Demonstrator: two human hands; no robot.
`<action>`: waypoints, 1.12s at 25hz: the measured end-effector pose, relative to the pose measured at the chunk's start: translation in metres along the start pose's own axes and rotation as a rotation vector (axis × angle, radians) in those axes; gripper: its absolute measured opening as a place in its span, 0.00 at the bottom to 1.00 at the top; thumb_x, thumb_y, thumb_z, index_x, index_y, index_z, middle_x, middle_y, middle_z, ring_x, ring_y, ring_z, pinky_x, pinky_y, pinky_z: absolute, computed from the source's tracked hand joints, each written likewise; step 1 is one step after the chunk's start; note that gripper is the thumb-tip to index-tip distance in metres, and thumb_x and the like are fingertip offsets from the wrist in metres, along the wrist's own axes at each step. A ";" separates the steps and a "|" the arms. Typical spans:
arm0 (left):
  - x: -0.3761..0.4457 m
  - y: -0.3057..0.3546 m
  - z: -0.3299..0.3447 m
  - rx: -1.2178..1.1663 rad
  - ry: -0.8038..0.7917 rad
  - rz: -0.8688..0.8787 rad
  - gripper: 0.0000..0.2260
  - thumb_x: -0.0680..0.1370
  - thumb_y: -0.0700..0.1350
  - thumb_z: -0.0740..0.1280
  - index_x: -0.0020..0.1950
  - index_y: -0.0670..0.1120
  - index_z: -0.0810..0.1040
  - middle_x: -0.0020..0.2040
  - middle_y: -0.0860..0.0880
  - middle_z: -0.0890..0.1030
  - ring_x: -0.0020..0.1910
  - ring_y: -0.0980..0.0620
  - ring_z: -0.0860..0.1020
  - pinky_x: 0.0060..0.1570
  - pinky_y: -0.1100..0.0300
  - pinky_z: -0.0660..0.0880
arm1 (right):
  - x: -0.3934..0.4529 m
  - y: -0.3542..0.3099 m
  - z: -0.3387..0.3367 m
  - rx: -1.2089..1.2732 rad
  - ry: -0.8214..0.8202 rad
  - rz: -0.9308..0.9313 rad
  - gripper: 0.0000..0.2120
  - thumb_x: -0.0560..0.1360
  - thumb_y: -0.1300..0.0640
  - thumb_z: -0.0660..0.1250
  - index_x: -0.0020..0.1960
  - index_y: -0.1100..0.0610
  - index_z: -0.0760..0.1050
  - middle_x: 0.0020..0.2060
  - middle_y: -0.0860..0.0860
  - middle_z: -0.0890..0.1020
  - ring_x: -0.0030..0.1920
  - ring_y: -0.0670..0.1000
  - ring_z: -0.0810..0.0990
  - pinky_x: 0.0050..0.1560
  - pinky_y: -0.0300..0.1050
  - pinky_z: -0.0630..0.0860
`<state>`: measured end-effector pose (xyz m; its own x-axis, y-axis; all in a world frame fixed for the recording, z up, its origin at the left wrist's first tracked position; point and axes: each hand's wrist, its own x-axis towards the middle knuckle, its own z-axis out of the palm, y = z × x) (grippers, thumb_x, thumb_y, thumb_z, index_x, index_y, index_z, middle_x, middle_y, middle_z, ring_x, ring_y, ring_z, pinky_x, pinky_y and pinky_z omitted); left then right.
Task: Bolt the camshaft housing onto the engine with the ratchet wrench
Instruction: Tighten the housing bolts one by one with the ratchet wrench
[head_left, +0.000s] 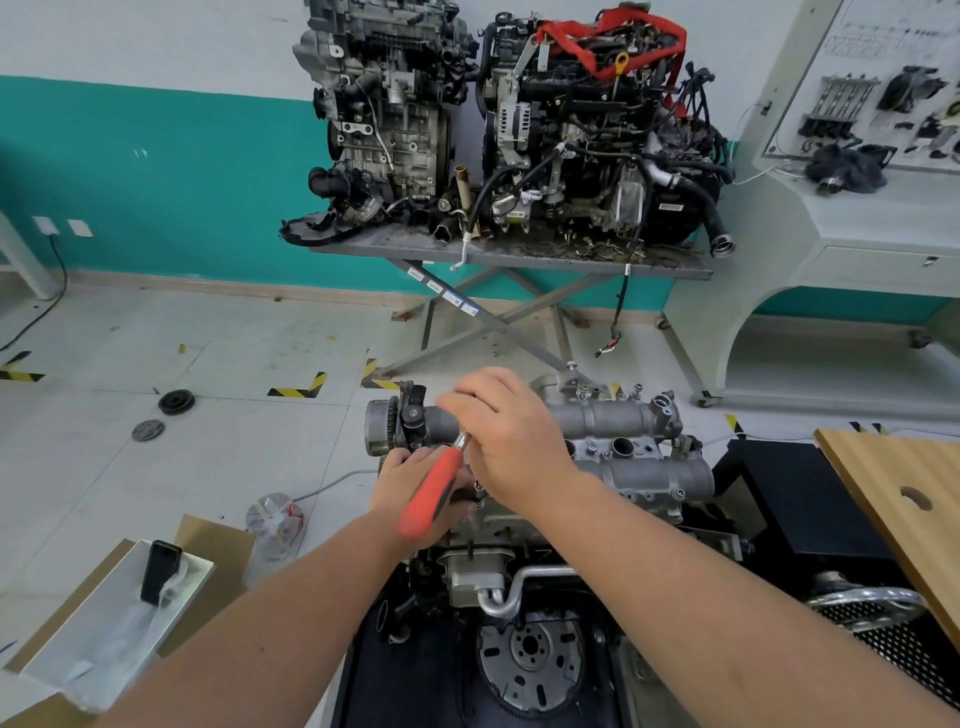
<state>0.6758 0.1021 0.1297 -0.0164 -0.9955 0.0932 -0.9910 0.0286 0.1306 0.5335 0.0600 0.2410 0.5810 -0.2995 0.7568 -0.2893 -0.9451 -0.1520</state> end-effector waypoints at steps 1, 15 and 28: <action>0.002 -0.001 0.001 -0.038 -0.022 0.024 0.15 0.75 0.62 0.62 0.59 0.61 0.78 0.58 0.62 0.74 0.59 0.56 0.73 0.58 0.57 0.66 | 0.004 -0.001 -0.003 -0.022 -0.048 0.000 0.17 0.70 0.66 0.59 0.52 0.65 0.83 0.48 0.59 0.83 0.47 0.63 0.80 0.43 0.58 0.79; -0.001 0.003 -0.003 -0.072 -0.027 -0.024 0.14 0.77 0.62 0.64 0.59 0.61 0.79 0.59 0.59 0.71 0.61 0.55 0.69 0.60 0.56 0.59 | 0.015 0.008 -0.029 0.033 -0.406 0.010 0.16 0.82 0.55 0.61 0.67 0.60 0.77 0.52 0.55 0.81 0.47 0.56 0.80 0.44 0.50 0.76; 0.000 0.003 -0.006 -0.007 -0.064 -0.037 0.16 0.76 0.65 0.62 0.60 0.61 0.77 0.60 0.62 0.71 0.60 0.56 0.70 0.57 0.55 0.57 | 0.030 -0.017 -0.008 1.475 0.269 1.421 0.14 0.81 0.59 0.62 0.37 0.54 0.76 0.33 0.49 0.82 0.36 0.48 0.81 0.36 0.42 0.75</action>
<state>0.6737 0.1029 0.1364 0.0118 -0.9996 0.0254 -0.9902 -0.0081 0.1394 0.5496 0.0683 0.2717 0.4100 -0.8645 -0.2908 0.4369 0.4660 -0.7693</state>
